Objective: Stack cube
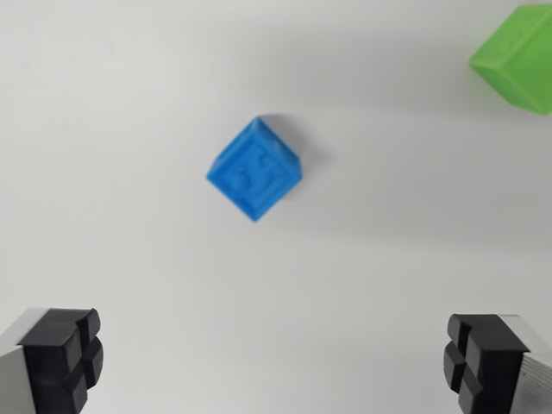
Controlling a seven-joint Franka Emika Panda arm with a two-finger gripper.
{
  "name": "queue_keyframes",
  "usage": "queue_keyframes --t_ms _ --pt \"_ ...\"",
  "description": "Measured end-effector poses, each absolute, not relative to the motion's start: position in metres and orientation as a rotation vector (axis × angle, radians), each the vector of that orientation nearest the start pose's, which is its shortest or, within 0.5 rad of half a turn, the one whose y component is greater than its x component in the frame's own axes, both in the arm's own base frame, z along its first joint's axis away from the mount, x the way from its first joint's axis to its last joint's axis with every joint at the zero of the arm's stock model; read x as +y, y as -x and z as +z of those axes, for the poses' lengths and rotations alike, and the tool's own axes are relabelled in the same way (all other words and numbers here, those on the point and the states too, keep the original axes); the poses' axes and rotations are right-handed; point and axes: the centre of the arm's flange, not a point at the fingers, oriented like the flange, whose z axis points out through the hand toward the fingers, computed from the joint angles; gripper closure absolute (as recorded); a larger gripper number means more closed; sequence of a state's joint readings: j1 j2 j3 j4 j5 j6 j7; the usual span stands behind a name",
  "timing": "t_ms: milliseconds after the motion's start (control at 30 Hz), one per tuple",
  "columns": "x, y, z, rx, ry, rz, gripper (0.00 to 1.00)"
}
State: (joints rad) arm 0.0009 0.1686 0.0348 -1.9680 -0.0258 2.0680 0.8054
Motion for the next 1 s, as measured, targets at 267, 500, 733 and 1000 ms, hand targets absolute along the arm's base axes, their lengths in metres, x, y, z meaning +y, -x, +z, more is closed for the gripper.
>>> queue_keyframes --t_ms 267,500,733,1000 --pt "0.019 -0.581 0.371 1.11 2.98 0.086 0.0" --pt "0.021 -0.578 0.356 1.012 3.01 0.08 0.0" --pt "0.023 -0.574 0.337 0.889 3.042 0.071 0.0" --pt "0.026 -0.569 0.308 0.7 3.084 0.057 0.0"
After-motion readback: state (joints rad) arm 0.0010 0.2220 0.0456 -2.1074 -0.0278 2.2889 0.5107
